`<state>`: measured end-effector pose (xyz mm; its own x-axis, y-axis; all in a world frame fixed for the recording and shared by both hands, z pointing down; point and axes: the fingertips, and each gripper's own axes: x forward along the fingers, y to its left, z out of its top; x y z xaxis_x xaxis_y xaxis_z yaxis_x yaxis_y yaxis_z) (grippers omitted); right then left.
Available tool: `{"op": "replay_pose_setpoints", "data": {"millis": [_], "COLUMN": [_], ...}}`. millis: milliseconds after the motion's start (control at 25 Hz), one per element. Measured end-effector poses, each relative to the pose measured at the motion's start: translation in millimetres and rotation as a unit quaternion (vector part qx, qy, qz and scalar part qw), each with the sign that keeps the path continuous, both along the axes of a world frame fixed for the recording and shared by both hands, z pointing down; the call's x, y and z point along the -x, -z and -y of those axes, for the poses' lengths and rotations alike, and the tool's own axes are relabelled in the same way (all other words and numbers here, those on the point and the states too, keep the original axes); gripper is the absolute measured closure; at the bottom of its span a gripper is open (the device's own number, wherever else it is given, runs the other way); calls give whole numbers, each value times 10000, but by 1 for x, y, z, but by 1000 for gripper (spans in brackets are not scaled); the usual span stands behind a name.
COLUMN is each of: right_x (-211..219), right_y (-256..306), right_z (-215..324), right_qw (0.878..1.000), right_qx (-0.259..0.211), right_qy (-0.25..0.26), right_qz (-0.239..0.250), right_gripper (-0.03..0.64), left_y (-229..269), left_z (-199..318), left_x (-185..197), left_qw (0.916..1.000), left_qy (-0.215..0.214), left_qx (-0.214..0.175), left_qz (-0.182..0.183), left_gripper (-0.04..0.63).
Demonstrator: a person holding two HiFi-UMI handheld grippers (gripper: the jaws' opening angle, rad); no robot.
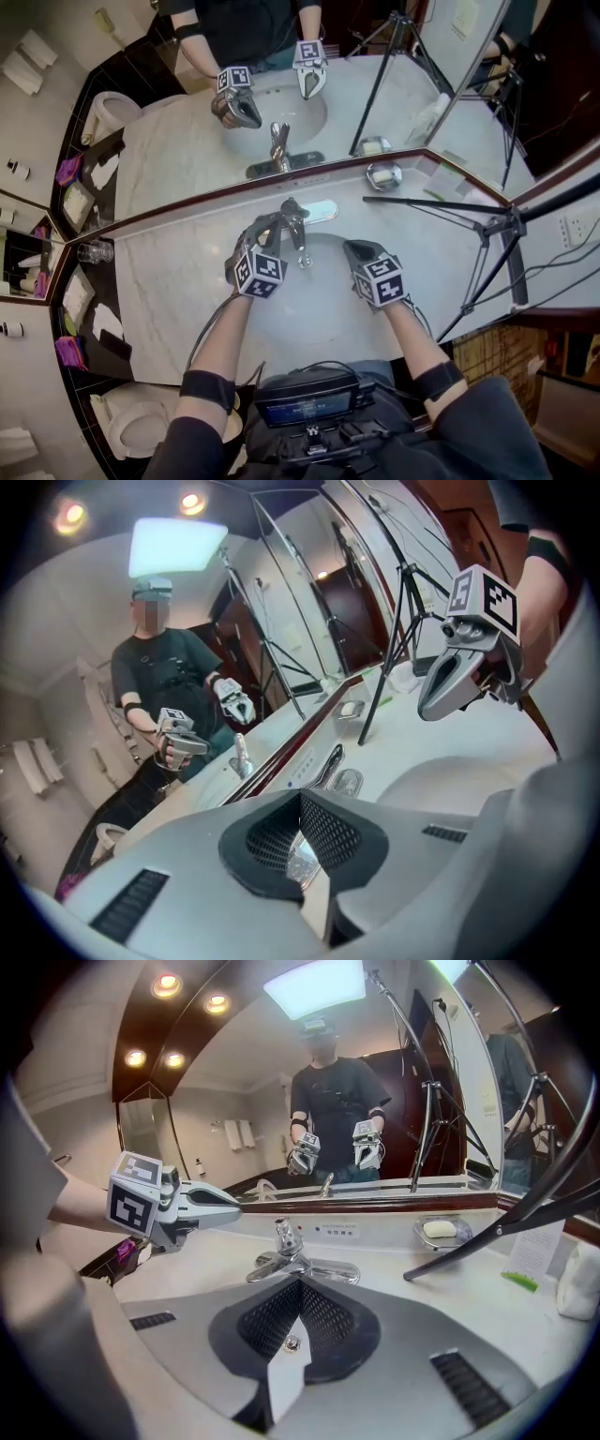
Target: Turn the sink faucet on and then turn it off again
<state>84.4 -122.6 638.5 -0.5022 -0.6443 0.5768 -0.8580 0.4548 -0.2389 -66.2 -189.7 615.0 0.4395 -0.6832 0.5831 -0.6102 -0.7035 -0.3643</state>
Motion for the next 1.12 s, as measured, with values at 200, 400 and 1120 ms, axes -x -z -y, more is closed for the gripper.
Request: {"op": "replay_pose_setpoints", "data": {"millis": [200,400,1120], "right_x": [12,21,30], "right_y": [8,15,34], "right_z": [0,-1,-12], "right_qw": [9999,9995,9953], "right_qx": [-91,-170,-635], "right_qy": [138,273,557], "right_qz": [-8,-65,-465], "right_gripper": [599,598,598], "left_y": [20,45,57], "left_z": [-14,-29,-99], "left_x": [28,55,133], "left_qw": [9979,9891,9393], "left_qy": [502,1034,2379], "left_qx": [8,102,482], "left_qz": [-420,-1038,-2423], "left_gripper": [591,592,594]}}
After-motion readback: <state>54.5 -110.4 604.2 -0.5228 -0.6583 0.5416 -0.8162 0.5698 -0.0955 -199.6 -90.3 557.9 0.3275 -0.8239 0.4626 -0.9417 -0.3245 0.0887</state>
